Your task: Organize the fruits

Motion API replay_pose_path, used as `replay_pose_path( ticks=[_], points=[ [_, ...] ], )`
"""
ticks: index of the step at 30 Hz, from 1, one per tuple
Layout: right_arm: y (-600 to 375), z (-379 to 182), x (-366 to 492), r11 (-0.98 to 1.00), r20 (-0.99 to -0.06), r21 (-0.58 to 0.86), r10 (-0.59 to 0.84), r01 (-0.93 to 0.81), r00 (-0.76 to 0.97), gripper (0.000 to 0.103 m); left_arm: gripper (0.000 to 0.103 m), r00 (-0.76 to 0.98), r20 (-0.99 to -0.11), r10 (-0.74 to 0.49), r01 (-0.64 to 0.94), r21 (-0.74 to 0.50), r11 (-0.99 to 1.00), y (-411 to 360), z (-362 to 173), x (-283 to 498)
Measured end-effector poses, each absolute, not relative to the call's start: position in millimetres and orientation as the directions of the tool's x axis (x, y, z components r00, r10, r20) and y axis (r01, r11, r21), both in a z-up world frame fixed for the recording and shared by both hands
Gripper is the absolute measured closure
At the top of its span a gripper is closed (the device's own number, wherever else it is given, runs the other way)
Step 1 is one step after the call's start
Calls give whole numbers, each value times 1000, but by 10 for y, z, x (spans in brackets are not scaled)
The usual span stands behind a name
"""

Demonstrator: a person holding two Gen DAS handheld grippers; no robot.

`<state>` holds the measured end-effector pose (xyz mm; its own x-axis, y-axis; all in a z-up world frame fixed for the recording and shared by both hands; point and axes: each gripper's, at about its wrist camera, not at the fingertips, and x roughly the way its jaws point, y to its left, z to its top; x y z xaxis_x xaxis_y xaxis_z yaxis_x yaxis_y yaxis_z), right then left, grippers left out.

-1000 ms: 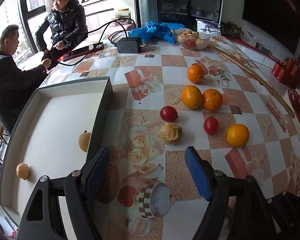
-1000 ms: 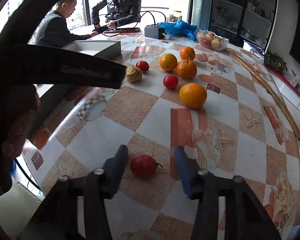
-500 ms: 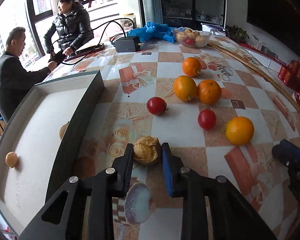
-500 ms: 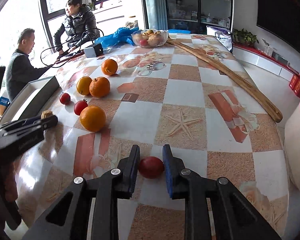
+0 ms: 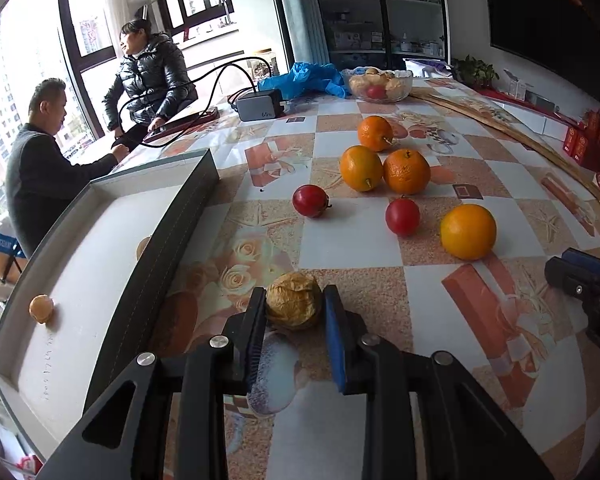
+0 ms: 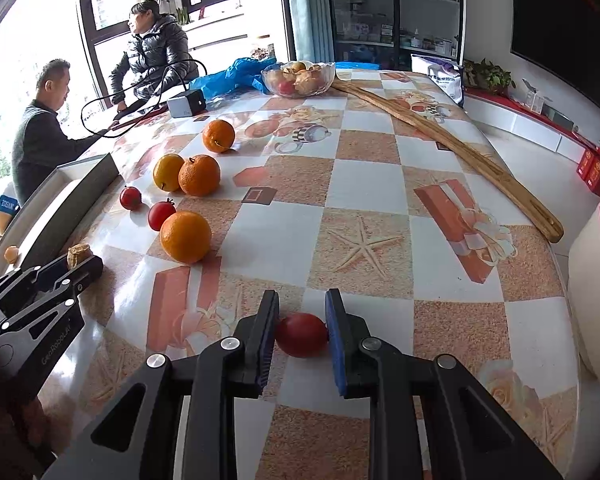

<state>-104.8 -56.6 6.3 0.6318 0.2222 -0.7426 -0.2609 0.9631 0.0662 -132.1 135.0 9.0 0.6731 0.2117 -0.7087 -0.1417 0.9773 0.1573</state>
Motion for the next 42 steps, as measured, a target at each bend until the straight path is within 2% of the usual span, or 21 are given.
replay_pose_path(
  ticks=[7,42],
  points=[
    [-474,60,-1067,964,-750,-3,172,-264,639,77,73,672,-708,218,-142,166,976,1335,85,-1310],
    [-507,60,-1062,964,-748,22,191,-264,635,77,73,674,-708,211,-144,153,978,1327,94,-1326]
  ],
)
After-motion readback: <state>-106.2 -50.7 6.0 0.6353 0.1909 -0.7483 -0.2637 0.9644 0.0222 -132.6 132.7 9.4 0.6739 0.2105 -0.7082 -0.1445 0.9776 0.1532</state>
